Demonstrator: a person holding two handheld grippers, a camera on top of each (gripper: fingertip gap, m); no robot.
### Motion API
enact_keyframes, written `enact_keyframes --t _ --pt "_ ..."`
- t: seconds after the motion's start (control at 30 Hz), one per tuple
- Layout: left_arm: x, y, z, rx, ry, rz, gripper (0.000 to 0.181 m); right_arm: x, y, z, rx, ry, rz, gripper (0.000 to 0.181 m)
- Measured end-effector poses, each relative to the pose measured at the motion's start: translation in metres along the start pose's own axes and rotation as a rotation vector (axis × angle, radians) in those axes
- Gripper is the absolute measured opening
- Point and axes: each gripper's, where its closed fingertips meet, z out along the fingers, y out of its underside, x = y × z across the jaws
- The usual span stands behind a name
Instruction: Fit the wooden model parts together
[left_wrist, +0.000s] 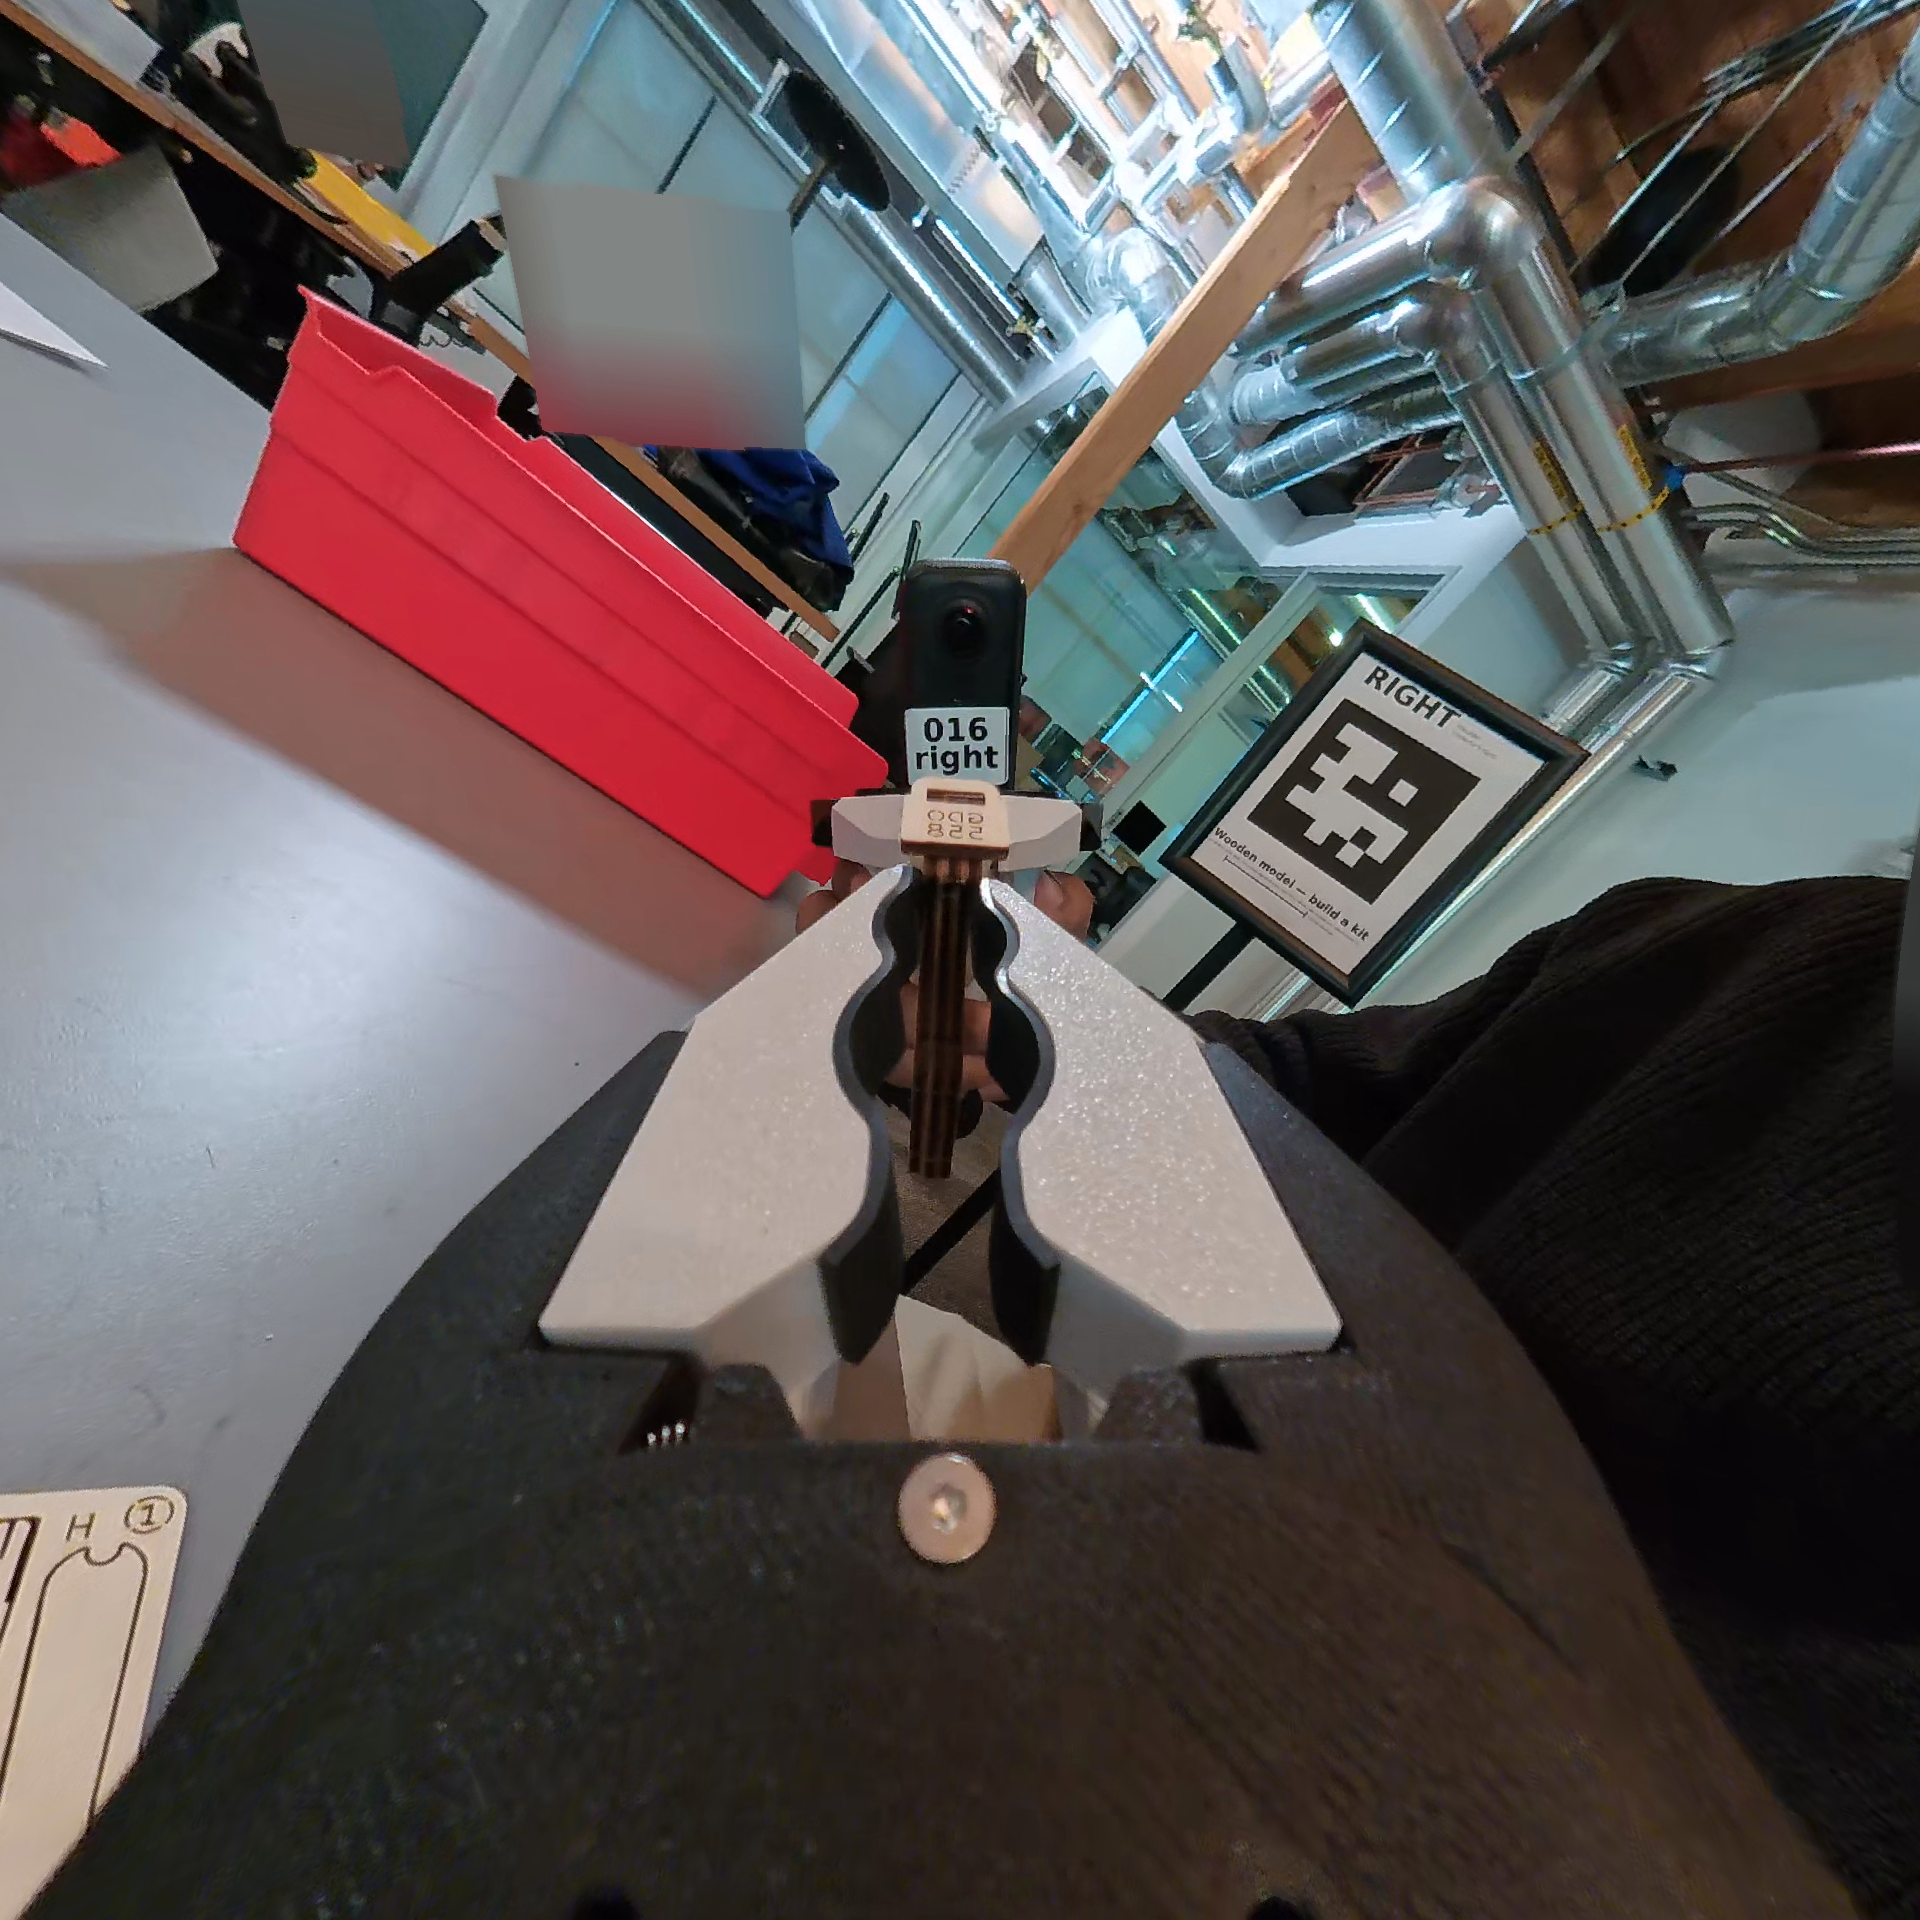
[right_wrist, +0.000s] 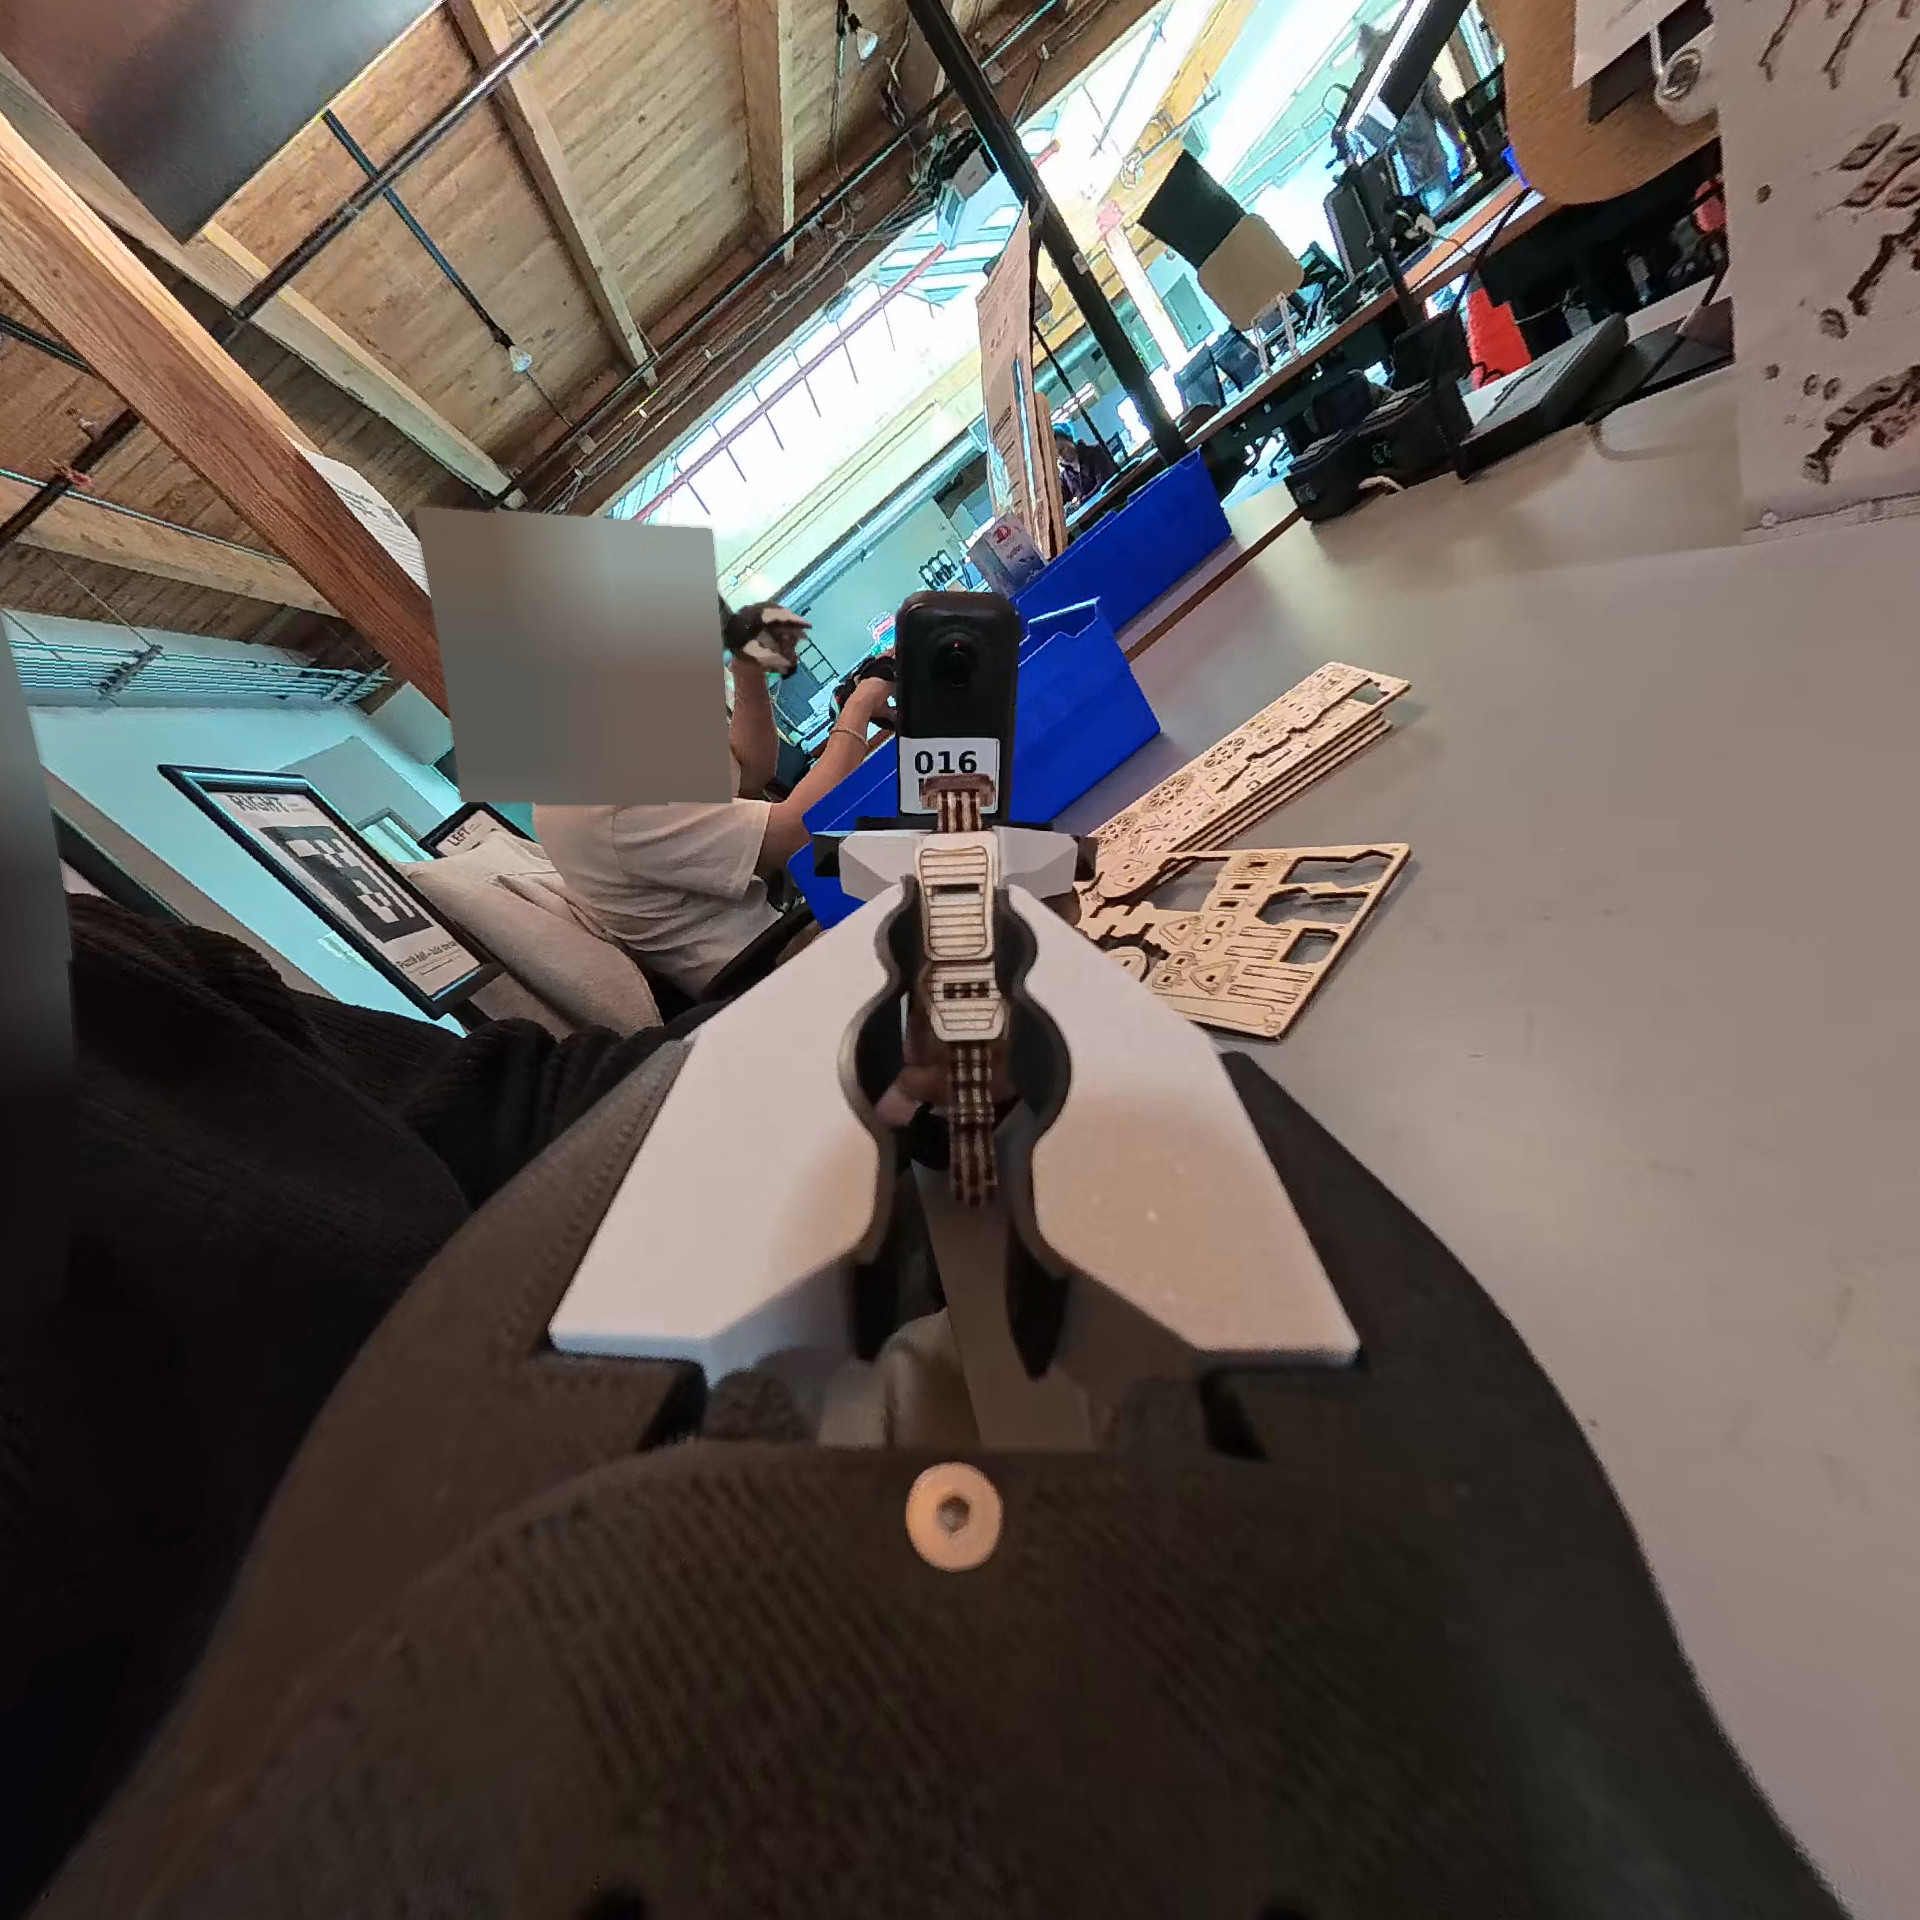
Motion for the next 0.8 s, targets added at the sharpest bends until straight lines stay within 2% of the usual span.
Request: enact_keyframes --t 0.8 --pt "0.0032 0.0033 0.0029 -0.025 -0.009 0.024 0.007 -0.0023 0.0002 -0.0007 -0.018 -0.013 0.038 0.013"
